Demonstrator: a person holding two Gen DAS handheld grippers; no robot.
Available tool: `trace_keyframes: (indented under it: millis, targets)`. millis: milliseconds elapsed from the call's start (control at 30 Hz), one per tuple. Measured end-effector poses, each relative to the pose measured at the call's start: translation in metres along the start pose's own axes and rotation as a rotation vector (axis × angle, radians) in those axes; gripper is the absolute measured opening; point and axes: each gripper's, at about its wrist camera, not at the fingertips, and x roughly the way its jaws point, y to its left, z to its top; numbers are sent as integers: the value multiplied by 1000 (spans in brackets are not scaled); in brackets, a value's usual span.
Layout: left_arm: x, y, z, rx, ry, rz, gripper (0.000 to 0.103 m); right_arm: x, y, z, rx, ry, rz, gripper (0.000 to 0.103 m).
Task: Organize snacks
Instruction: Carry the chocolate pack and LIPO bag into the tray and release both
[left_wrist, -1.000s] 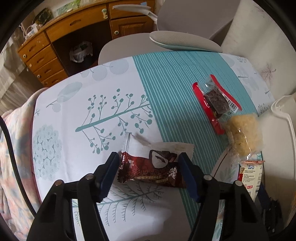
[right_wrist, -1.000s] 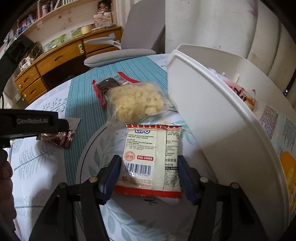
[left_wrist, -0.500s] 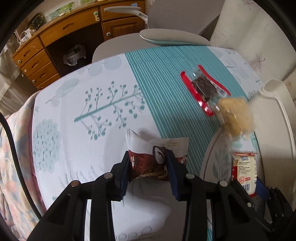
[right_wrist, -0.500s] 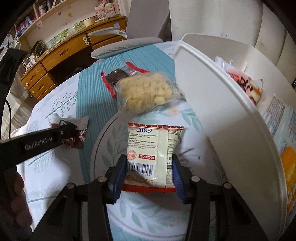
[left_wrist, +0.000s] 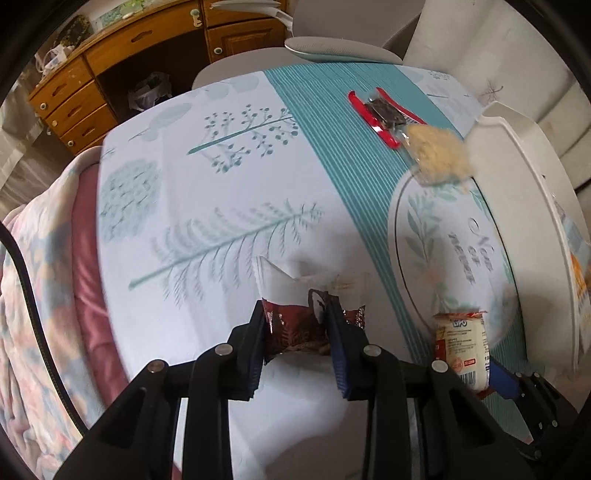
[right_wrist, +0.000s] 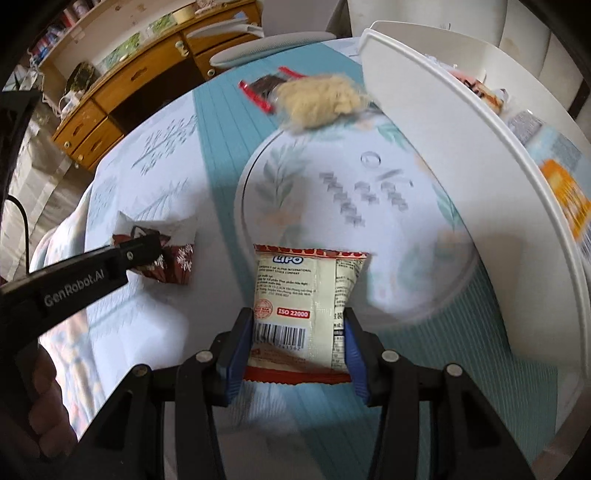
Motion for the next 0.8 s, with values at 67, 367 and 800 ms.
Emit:
trace_keyframes:
  millis: [67,367,800]
  targets:
    - [-13,3,-10,-9,-5,-14,29,-10,3,-9,-6,7,8,47]
    - [-73,10,-34,-29,-64,-64,29,-62,10,-31,-53,-84,86,47]
    - [-137,-32,-33,-45,-127,-90,28,-119,-28,-26,-173,-222,110,47]
